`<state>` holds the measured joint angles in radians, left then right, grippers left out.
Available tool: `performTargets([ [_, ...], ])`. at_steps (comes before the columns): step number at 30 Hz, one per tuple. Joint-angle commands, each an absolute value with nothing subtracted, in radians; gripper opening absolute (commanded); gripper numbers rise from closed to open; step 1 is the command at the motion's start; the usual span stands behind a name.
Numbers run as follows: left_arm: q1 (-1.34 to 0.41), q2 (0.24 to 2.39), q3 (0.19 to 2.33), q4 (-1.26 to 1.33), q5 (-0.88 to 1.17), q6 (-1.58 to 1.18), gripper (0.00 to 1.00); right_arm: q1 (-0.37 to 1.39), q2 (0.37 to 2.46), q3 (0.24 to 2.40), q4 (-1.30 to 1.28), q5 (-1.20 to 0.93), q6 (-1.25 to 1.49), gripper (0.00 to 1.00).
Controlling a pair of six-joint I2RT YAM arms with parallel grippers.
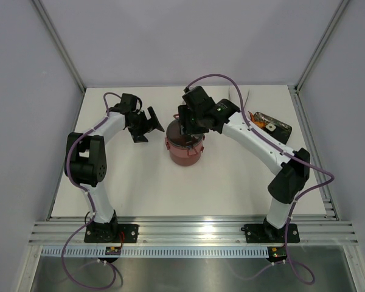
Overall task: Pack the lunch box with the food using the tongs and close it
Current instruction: Close the box lid on the packing box.
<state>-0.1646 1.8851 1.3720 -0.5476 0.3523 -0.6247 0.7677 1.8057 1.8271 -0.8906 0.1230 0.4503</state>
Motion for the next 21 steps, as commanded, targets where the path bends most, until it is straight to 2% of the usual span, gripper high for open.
performTargets([
  [1, -0.172, 1.848, 1.376, -0.514, 0.391, -0.634, 0.99, 0.778, 1.740, 1.821, -0.911, 0.143, 0.459, 0.60],
  [8, -0.186, 1.859, 1.376, -0.512, 0.397, -0.635, 0.99, 0.784, 1.723, 1.752, -0.905, 0.118, 0.472, 0.67],
  [21, -0.192, 1.861, 1.381, -0.511, 0.403, -0.635, 0.99, 0.839, 1.767, 1.796, -0.897, 0.081, 0.471, 0.66],
])
